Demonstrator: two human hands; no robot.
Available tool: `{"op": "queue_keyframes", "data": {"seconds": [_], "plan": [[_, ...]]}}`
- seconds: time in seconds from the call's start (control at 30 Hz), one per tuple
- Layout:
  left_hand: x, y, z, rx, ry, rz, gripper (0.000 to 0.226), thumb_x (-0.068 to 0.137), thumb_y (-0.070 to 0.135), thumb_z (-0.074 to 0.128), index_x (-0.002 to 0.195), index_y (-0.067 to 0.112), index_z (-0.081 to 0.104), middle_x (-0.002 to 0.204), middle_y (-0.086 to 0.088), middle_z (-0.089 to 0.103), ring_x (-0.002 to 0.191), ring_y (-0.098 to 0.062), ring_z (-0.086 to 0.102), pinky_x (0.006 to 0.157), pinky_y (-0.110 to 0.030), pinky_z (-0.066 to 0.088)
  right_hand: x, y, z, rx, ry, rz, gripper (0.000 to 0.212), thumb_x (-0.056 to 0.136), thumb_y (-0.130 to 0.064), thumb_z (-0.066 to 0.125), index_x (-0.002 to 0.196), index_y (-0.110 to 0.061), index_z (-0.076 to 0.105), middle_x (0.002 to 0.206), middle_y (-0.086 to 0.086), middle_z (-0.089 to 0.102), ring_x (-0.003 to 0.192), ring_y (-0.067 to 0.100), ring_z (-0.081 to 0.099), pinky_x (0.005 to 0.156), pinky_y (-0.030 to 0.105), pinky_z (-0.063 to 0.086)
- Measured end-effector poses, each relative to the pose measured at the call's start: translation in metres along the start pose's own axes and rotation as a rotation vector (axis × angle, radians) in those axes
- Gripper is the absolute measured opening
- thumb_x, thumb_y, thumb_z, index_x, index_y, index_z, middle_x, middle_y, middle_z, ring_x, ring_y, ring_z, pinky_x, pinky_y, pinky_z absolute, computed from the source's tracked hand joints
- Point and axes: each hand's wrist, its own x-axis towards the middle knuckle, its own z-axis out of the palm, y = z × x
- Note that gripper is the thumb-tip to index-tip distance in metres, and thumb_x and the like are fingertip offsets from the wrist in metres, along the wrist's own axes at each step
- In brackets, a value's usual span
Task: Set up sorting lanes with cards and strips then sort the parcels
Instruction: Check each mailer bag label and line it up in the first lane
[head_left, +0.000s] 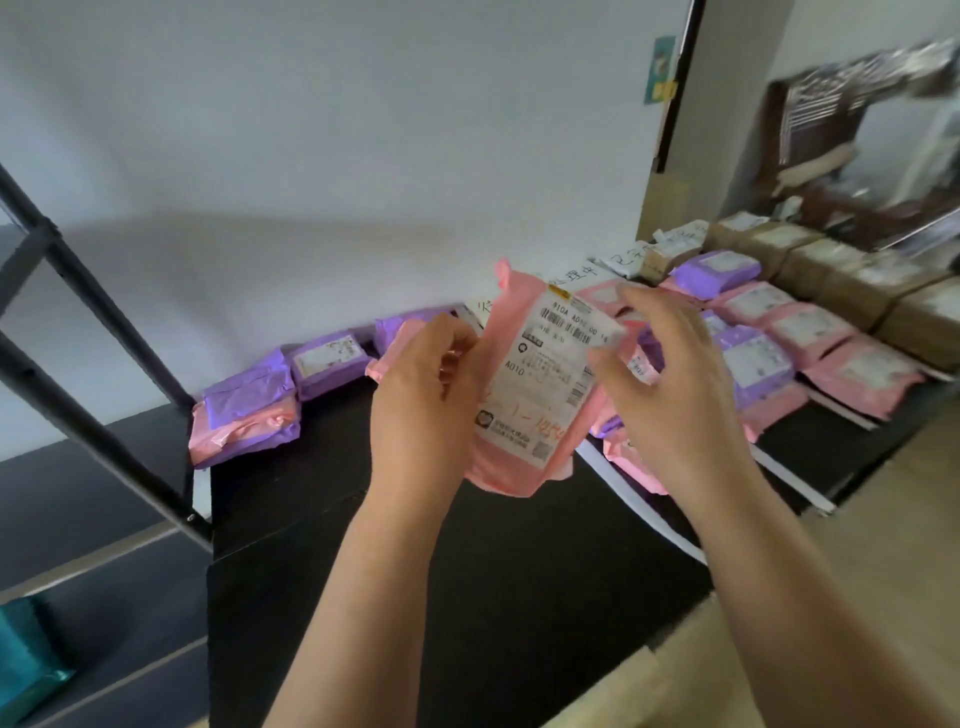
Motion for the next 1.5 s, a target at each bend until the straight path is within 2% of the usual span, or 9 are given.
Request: {"op": "queue_keyframes", "data": {"seconds": [0.1,0.23,0.37,0.53,0.8,0.97,1.17,1.33,1.5], "plan": [[0.002,0.016,0.018,0.0,-0.068,0.061,0.009,0.099,0.036,0.053,0.093,0.035,0.059,0.092,0.015,0.066,0.08,0.003,0.061,0.065,-0.02,0.048,0.002,0.009,-0.021,-0.005,-0.029,-0.01,0.038,0.094,-0.036,0.059,0.131,-0.03,0.057,0.107,-0.026,0.05,0.109,0.011,0.059,0.098,0.053,0.048],[0.0,0.037,0.049,0.01,-0.091,0.118,0.008,0.099,0.037,0.055,0.092,0.036,0.057,0.084,0.019,0.065,0.079,0.004,0.06,0.06,-0.012,0.043,0.006,0.041,-0.048,0.043,0.055,0.092,0.015,0.093,-0.034,0.065,0.106,-0.027,0.069,0.093,-0.022,0.064,0.091,0.0,0.065,0.067,0.009,0.048],[-0.007,0.062,0.097,0.0,-0.172,0.119,0.015,0.098,0.036,0.056,0.084,0.04,0.052,0.084,0.017,0.062,0.076,0.002,0.06,0.065,-0.017,0.044,0.011,0.08,-0.084,0.083,0.111,0.168,0.0,0.092,-0.028,0.069,0.092,-0.028,0.069,0.09,-0.02,0.067,0.088,-0.001,0.065,0.071,0.017,0.049],[-0.019,0.107,0.178,-0.051,-0.239,0.067,0.012,0.093,0.042,0.061,0.083,0.044,0.055,0.088,0.024,0.062,0.087,0.017,0.055,0.058,-0.007,0.044,0.02,0.145,-0.147,0.049,0.206,0.211,0.004,0.091,-0.027,0.071,0.089,-0.03,0.069,0.086,-0.022,0.066,0.084,-0.007,0.062,0.064,0.011,0.04],[-0.046,0.146,0.304,-0.176,-0.177,-0.185,0.03,0.09,0.049,0.065,0.116,0.041,0.053,0.112,0.025,0.055,0.102,0.004,0.053,0.076,-0.018,0.042,0.041,0.264,-0.251,0.06,0.401,0.287,0.006,0.089,-0.018,0.072,0.088,-0.023,0.07,0.081,-0.017,0.066,0.075,-0.006,0.065,0.055,0.009,0.045],[-0.056,0.158,0.372,-0.202,-0.361,-0.342,0.031,0.087,0.061,0.059,0.101,0.034,0.061,0.098,0.019,0.065,0.085,0.01,0.059,0.065,-0.016,0.041,0.055,0.323,-0.288,0.094,0.463,0.382,0.004,0.09,-0.015,0.07,0.087,-0.017,0.073,0.082,-0.009,0.069,0.077,0.01,0.067,0.061,0.023,0.046],[-0.031,0.159,0.428,-0.215,-0.381,-0.4,0.015,0.09,0.056,0.059,0.089,0.041,0.06,0.093,0.022,0.067,0.078,0.007,0.063,0.066,-0.019,0.046,0.084,0.37,-0.286,0.095,0.364,0.448,0.007,0.094,-0.024,0.066,0.097,-0.023,0.072,0.086,-0.013,0.069,0.077,-0.003,0.067,0.052,0.01,0.049],[0.021,0.15,0.474,-0.252,-0.416,-0.432,0.023,0.094,0.043,0.06,0.109,0.027,0.068,0.104,0.013,0.069,0.096,-0.014,0.067,0.075,-0.026,0.053,0.144,0.407,-0.271,0.093,0.264,0.491,0.019,0.097,-0.032,0.06,0.116,-0.031,0.066,0.1,-0.009,0.065,0.08,-0.011,0.063,0.048,0.007,0.046],[0.073,0.152,0.511,-0.285,-0.452,-0.439,0.022,0.097,0.038,0.059,0.112,0.026,0.069,0.105,0.014,0.069,0.097,-0.01,0.065,0.087,-0.026,0.052,0.2,0.425,-0.261,0.025,0.197,0.487,0.021,0.096,-0.038,0.06,0.106,-0.056,0.054,0.093,-0.023,0.062,0.086,-0.012,0.061,0.047,0.004,0.043]]}}
